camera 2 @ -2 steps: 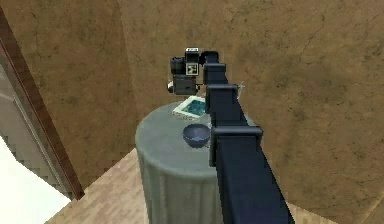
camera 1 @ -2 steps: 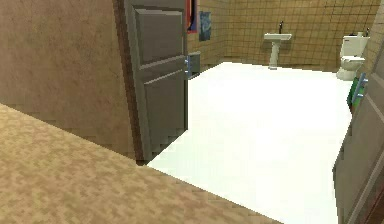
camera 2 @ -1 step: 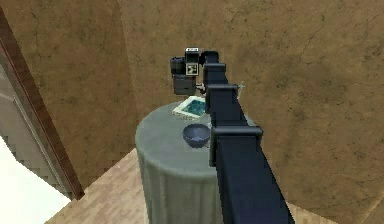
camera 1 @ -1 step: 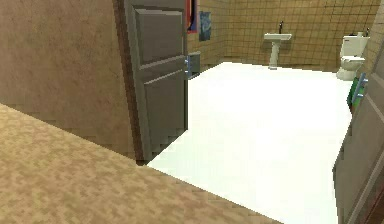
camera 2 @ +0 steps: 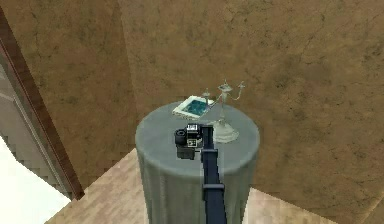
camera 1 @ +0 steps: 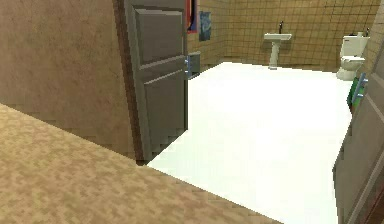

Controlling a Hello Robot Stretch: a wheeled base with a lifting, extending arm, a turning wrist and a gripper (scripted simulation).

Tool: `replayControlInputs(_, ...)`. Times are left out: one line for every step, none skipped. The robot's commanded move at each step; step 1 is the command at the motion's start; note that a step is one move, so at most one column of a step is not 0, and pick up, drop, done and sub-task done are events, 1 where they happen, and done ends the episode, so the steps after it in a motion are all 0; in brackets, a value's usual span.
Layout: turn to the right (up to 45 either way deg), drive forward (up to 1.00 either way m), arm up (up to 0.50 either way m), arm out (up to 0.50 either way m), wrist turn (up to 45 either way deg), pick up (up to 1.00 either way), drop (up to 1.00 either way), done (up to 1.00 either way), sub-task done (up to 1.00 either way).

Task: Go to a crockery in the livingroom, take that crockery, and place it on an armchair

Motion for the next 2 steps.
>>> replayControlInputs(0.0, 0.00, 0.00, 0.00, 0.0, 1.00, 0.00, 0.00, 0.00)
replayControlInputs(0.0, 0.00, 0.10, 0.00, 0.0, 0.00, 0.00, 0.00, 0.00)
